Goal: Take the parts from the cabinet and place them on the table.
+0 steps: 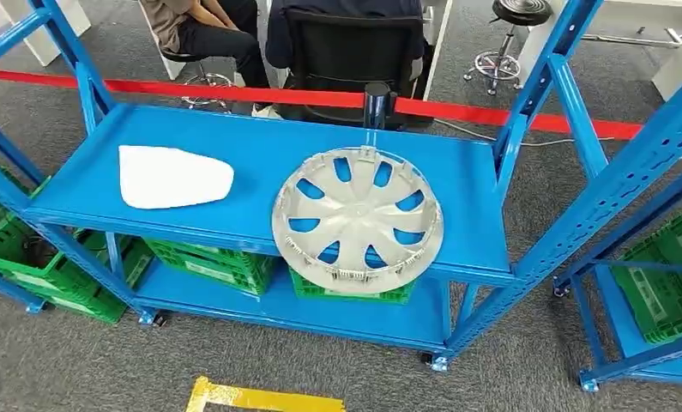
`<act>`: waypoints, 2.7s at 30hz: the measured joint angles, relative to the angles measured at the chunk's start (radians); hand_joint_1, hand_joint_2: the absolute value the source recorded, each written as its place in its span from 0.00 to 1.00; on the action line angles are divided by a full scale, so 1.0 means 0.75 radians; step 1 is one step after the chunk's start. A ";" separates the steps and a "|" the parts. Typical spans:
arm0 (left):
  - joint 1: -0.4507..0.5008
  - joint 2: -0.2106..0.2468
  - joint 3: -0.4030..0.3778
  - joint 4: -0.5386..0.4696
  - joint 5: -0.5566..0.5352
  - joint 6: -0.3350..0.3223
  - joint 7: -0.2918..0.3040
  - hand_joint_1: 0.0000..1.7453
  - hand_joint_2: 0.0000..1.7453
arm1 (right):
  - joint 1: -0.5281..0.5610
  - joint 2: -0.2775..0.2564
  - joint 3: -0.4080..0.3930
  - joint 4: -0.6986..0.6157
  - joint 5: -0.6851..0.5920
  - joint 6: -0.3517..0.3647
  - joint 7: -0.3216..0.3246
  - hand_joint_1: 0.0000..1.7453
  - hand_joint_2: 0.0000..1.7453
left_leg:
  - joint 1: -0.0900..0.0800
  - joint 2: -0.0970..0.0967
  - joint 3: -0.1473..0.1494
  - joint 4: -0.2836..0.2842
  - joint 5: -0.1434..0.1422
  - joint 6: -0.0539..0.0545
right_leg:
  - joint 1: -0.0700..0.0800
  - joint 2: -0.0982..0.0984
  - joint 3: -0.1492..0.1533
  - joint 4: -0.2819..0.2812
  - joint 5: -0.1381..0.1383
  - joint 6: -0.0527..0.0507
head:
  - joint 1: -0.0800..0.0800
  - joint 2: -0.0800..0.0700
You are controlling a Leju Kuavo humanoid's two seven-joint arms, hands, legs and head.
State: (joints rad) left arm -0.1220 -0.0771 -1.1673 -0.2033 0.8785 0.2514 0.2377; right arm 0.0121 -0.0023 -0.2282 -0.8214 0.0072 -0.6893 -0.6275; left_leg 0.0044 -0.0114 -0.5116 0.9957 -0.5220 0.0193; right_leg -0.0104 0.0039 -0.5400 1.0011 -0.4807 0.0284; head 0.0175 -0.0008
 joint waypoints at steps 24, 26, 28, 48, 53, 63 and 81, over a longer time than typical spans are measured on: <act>-0.001 -0.008 0.014 0.002 0.019 0.036 0.036 0.00 0.00 | 0.169 0.128 0.028 -0.808 0.657 0.002 0.388 0.00 1.00 | -0.001 0.002 0.000 0.000 0.000 0.000 | -0.001 0.002 0.000 0.000 0.001 0.002 | -0.003 0.000; -0.001 -0.007 0.014 0.002 0.017 0.037 0.049 0.00 0.00 | 0.185 0.126 0.099 -0.930 0.884 0.002 0.502 0.00 1.00 | -0.001 0.002 0.000 0.000 0.000 0.000 | -0.001 0.001 0.000 0.000 0.001 0.002 | -0.003 0.000; -0.002 -0.005 0.014 0.003 0.012 0.036 0.055 0.00 0.00 | 0.190 0.117 0.181 -1.049 1.121 0.002 0.635 0.00 1.00 | -0.001 0.002 0.001 0.000 0.000 0.000 | -0.001 0.002 0.000 0.000 0.001 0.002 | -0.004 0.000; -0.005 0.016 0.011 0.005 -0.021 -0.006 0.058 0.00 0.00 | 0.060 -0.166 0.780 -1.454 1.424 0.026 1.282 0.00 1.00 | -0.001 0.002 0.000 0.000 0.001 0.001 | -0.001 0.001 -0.001 -0.001 0.002 0.003 | -0.003 0.000; -0.006 0.030 0.008 0.006 -0.027 -0.037 0.046 0.00 0.00 | -0.039 -0.292 0.955 -1.494 1.071 0.238 1.360 0.00 1.00 | -0.001 0.002 0.001 0.000 0.001 0.000 | -0.001 0.001 -0.001 0.000 0.002 0.003 | -0.004 0.000; -0.005 0.059 -0.016 0.010 -0.042 -0.095 -0.021 0.00 0.00 | -0.238 -0.596 1.115 -1.694 0.565 0.802 1.704 0.00 1.00 | -0.002 0.002 0.000 0.000 0.001 0.000 | -0.002 0.001 -0.002 -0.001 0.002 0.003 | -0.003 0.000; -0.006 0.062 -0.049 0.012 -0.065 -0.125 -0.051 0.00 0.00 | -0.450 -0.817 1.183 -1.815 0.399 0.956 1.710 0.00 1.00 | -0.002 0.002 -0.001 0.000 0.001 0.001 | -0.002 0.001 -0.002 -0.001 0.002 0.003 | -0.005 0.000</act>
State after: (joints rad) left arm -0.1268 -0.0305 -1.2039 -0.1942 0.8297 0.1579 0.1991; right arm -0.3253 -0.6153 0.6592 -2.1824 0.3067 0.0275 0.6550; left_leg 0.0029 -0.0097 -0.5121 0.9960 -0.5212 0.0198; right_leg -0.0119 0.0048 -0.5417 1.0000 -0.4789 0.0308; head 0.0141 -0.0008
